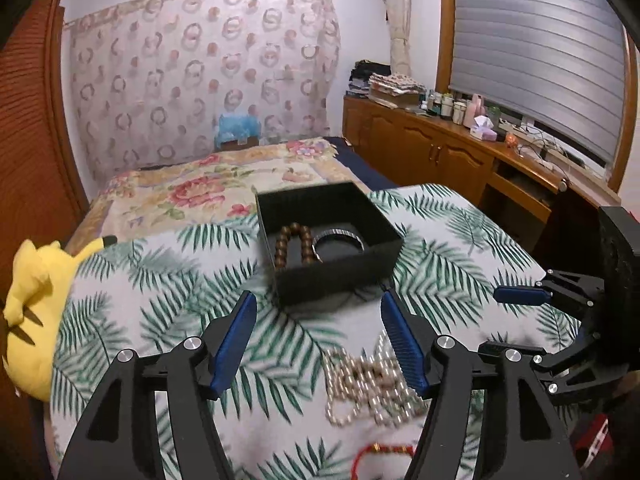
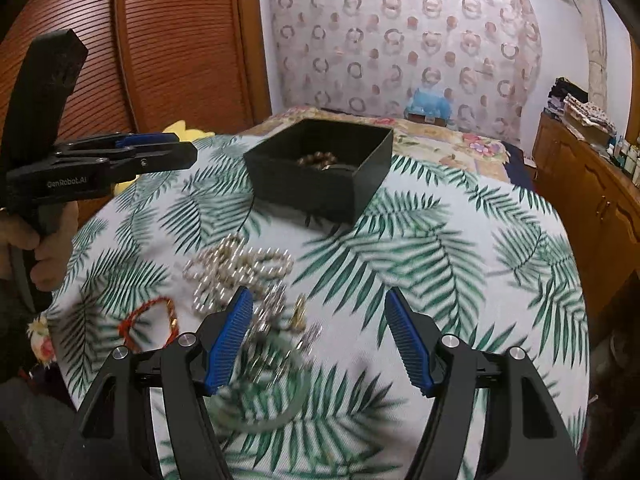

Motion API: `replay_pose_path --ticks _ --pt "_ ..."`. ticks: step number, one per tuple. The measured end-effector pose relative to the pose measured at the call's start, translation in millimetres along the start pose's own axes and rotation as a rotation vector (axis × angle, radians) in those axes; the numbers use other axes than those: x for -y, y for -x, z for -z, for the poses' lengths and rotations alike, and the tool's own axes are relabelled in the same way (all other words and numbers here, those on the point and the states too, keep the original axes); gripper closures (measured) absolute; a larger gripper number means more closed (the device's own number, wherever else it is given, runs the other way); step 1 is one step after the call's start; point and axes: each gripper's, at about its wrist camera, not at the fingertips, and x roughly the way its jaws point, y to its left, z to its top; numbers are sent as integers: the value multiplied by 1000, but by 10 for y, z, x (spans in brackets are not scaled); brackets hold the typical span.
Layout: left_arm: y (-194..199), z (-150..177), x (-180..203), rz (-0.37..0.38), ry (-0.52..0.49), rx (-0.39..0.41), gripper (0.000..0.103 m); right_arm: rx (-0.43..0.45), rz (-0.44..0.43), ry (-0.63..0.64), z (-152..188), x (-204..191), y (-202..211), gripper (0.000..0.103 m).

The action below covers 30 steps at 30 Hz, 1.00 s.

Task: Organize jewelry
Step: 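Grasp the red string bracelet with left tool while right tool grasps a green pendant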

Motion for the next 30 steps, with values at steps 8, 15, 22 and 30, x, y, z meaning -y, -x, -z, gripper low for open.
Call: replay_pose_path --ticks 8,15,22,30 --pt "151 332 70 29 14 -26 37 -55 -34 34 251 -180 47 51" --pt "202 554 77 35 24 -54 37 -98 -65 65 307 -351 -40 69" --pt "161 723 63 28 30 -90 36 -134 -46 103 314 -455 -128 77" --pt "87 833 81 35 28 -124 37 -147 19 134 285 -469 -177 87"
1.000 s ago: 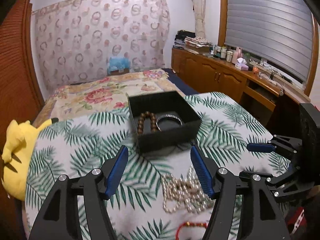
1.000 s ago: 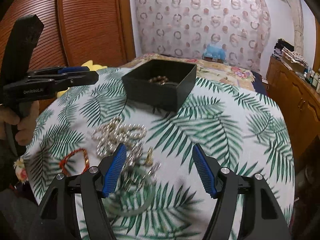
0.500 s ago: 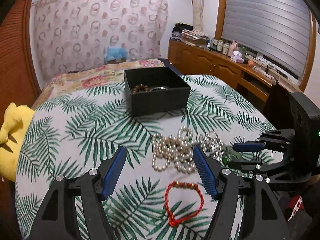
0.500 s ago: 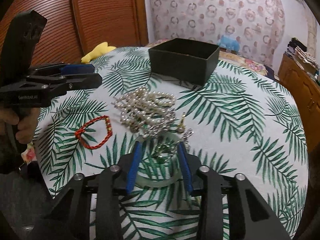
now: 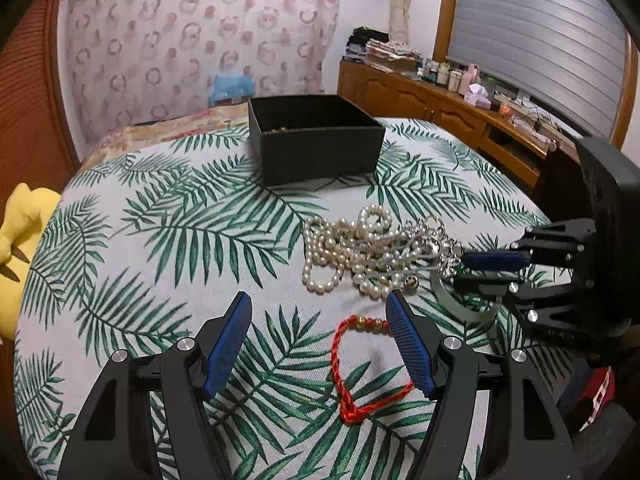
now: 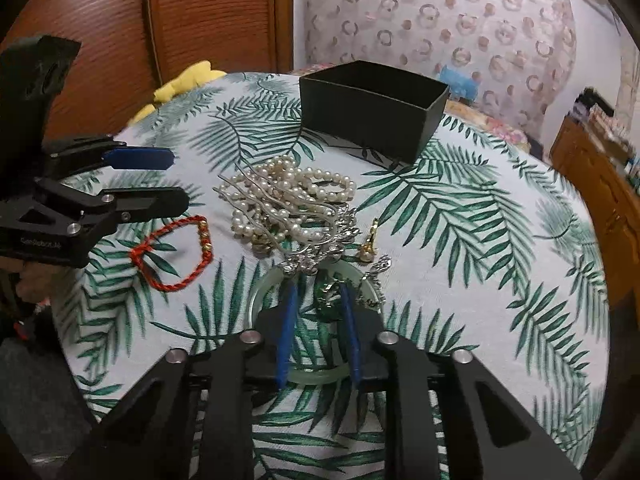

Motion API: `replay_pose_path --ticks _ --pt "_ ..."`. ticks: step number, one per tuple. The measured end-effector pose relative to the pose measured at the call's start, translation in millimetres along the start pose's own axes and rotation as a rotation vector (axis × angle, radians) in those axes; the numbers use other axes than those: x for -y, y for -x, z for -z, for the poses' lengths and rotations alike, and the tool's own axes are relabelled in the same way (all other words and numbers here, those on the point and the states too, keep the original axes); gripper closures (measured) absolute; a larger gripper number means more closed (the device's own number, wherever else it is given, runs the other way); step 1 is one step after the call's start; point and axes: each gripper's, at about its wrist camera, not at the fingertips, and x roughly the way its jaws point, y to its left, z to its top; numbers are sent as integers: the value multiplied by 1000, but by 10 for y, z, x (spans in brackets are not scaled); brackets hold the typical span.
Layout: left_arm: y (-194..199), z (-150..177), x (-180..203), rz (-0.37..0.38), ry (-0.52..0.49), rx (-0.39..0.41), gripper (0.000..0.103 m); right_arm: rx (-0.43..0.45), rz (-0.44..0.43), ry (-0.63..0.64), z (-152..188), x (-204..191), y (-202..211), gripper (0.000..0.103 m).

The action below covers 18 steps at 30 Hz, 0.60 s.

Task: Organize jewelry
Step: 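Grasp the red string bracelet with left tool while right tool grasps a green pendant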

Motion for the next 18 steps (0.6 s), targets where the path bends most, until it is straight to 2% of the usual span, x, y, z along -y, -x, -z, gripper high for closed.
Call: replay_pose_path --ticks 1,6,14,18 --pt "-9 10 8 1 -2 -3 37 0 20 7 1 3 1 93" --pt "-49 56 24 1 -11 -23 37 8 6 -12 18 90 27 94" --pt "-53 86 28 9 -14 -33 37 78 -1 -42 -4 170 297 94" --pt "-38 95 59 21 -29 -37 50 106 4 -50 -46 219 406 94"
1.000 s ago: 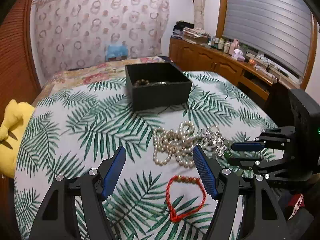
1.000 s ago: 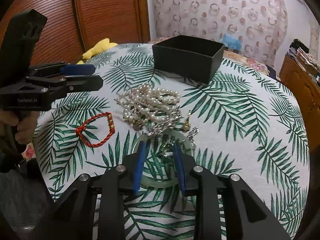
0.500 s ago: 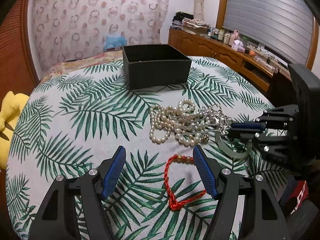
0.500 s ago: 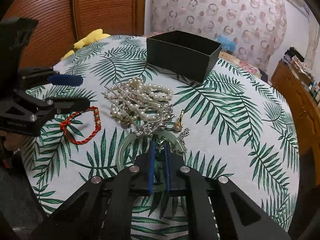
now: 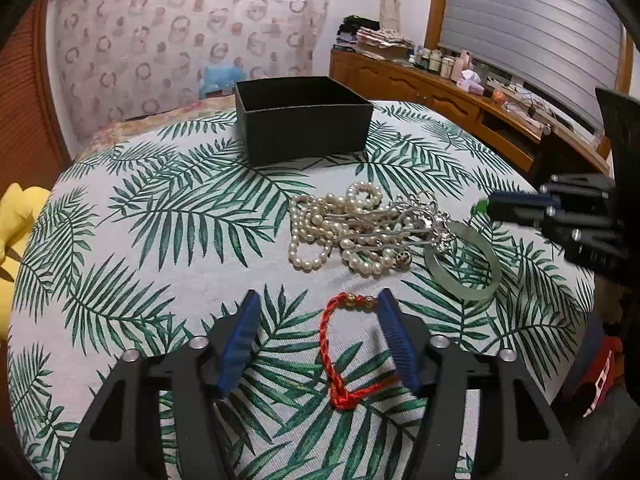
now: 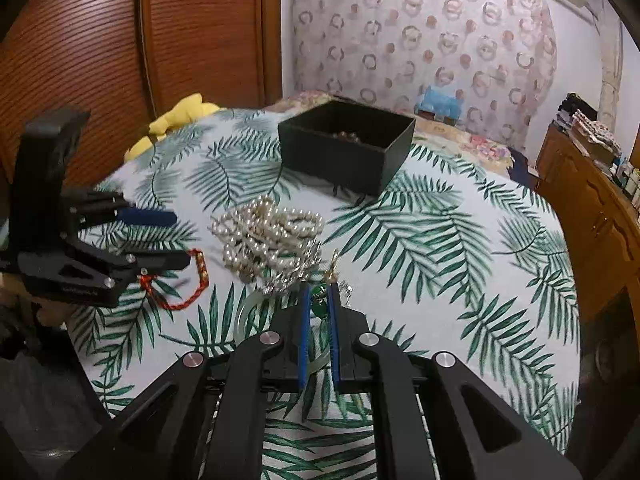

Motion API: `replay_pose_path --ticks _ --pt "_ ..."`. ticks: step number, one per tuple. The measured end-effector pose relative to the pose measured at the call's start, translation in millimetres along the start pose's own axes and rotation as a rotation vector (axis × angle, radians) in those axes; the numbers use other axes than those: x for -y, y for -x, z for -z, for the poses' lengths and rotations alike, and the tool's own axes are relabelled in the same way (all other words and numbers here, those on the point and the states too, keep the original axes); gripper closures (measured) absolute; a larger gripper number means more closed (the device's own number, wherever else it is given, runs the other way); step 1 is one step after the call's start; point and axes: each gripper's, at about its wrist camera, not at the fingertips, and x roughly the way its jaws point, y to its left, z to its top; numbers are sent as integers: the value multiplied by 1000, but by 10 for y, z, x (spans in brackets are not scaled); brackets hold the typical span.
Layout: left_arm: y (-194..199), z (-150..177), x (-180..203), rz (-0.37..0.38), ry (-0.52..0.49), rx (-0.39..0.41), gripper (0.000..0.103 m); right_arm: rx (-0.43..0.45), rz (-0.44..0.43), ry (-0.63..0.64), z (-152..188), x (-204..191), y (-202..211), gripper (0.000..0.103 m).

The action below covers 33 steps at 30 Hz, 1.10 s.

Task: Organize jewelry
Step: 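Grasp the red string bracelet with left tool while right tool grasps a green pendant, then carry the red bracelet and green pendant into the black box and open both tools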

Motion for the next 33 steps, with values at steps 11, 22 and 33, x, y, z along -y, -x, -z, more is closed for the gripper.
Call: replay_pose_path --ticks 11,22,33 --pt "-37 43 44 16 -21 -25 80 40 28 -5 -102 98 132 94" --pt "75 -39 -27 38 17 37 101 63 36 -1 -212 129 185 94" --pt "324 -270 -191 5 76 160 101 105 51 26 -517 182 276 94"
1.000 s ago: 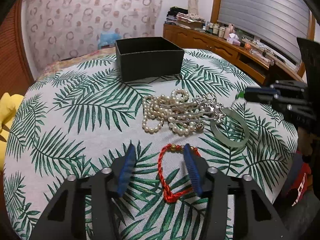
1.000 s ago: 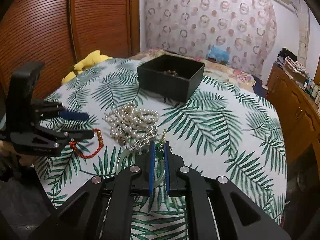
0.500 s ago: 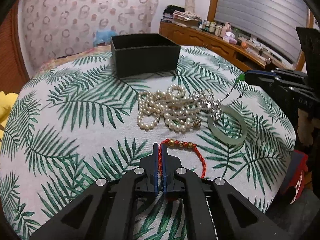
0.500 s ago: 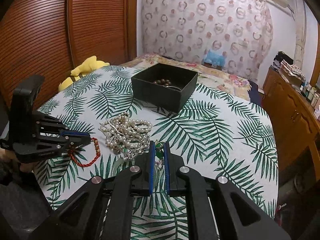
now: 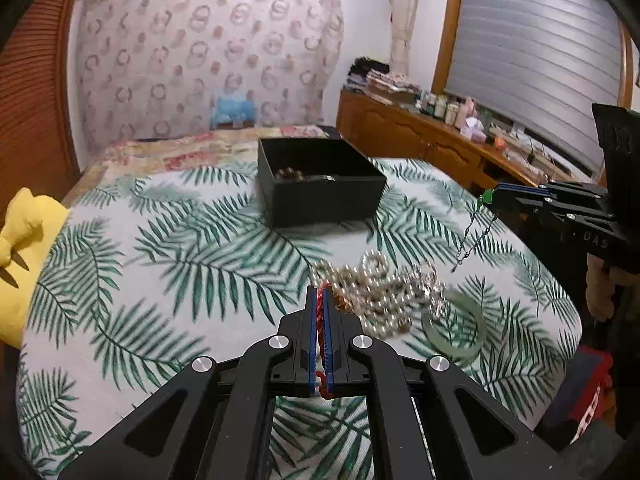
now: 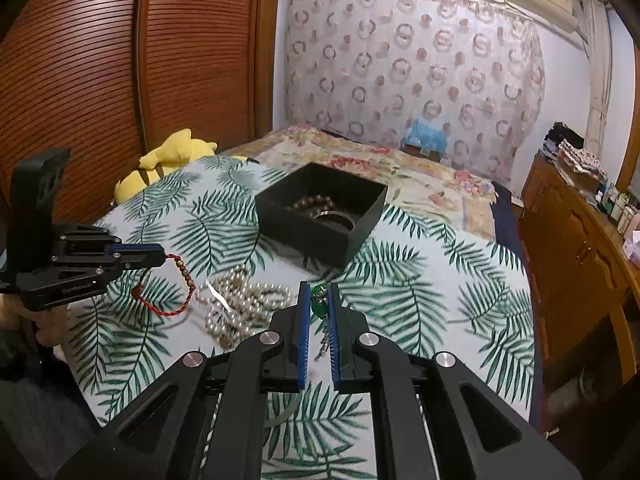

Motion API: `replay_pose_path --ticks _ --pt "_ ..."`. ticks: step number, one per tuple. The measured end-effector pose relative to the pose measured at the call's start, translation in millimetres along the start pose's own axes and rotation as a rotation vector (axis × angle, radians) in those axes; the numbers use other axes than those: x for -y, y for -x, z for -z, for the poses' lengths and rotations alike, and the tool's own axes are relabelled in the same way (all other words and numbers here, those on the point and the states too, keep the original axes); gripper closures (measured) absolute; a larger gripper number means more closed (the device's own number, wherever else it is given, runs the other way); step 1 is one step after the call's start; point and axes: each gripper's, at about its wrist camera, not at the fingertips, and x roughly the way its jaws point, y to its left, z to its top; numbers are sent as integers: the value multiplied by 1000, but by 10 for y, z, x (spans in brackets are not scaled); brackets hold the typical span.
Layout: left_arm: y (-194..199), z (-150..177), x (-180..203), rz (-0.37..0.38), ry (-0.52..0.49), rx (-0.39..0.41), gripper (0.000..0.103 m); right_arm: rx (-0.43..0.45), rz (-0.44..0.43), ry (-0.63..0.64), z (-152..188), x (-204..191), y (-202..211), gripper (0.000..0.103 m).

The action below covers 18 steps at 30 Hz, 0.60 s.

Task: Organize jewelry
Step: 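Carry the red bracelet and green pendant into the black box and open both tools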

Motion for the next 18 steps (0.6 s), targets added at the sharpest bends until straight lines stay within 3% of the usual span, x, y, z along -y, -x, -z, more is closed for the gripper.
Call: replay_pose_path --ticks 18 --pt "100 -509 -111 -39 -40 105 101 31 -7 17 -711 177 -287 93"
